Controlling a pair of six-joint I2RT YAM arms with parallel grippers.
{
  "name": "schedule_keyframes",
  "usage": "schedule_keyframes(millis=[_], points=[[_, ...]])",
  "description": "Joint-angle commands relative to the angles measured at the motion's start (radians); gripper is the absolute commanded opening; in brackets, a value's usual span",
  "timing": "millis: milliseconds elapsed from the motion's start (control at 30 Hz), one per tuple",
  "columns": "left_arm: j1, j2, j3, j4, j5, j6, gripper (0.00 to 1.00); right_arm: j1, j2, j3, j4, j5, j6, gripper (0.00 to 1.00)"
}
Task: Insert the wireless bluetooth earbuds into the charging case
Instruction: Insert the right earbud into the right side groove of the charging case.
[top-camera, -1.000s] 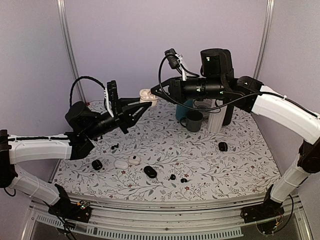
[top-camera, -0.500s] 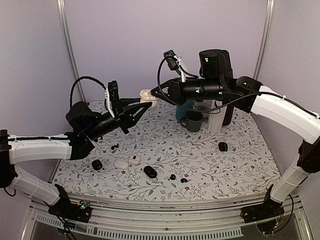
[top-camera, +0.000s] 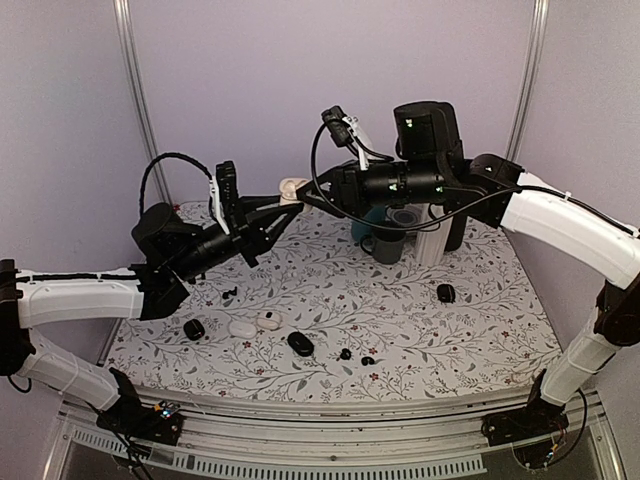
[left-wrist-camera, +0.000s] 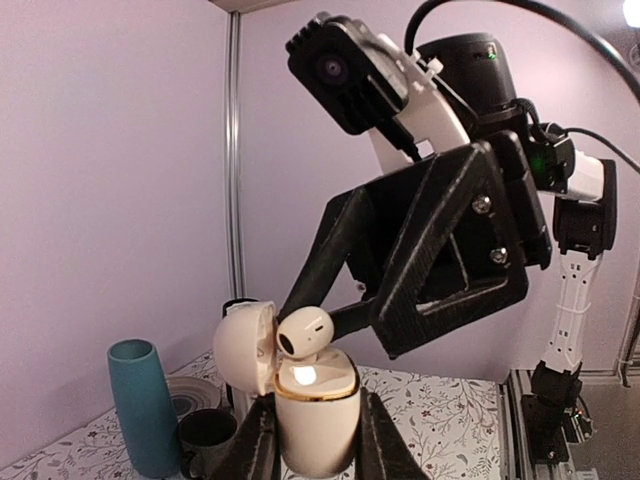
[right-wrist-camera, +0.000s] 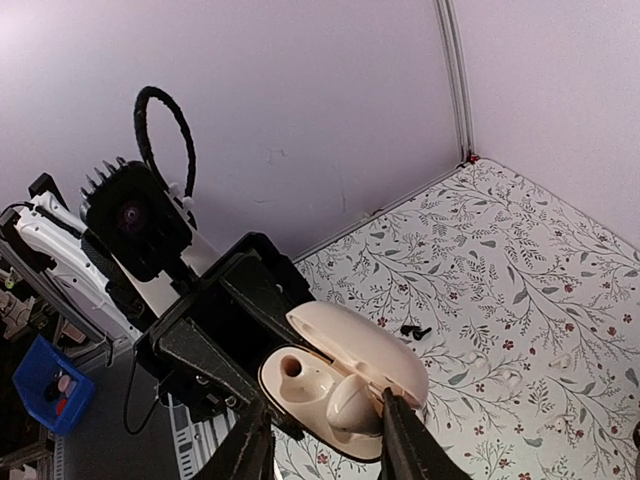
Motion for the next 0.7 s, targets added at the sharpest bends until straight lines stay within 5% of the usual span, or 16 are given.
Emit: schedule_keyframes(millis=[0,167,667], points=[[0.005,-0.012,0.020,0.046,-0.053,-0.003,0.00,0.029,-0.006,0.002,-0.069,-0.024,0.002,0.44],[0.005,-0.016,0.016,0.038,-0.045,-0.012,0.00,0.017,-0.039,-0.017,-0.059,0.010,0.006,0.57],[0.012,-0.017,0.026,0.008,0.032,-0.054,0.00,-0.058,-0.125,-0.141,0.076,-0.020,0.104,0.60]])
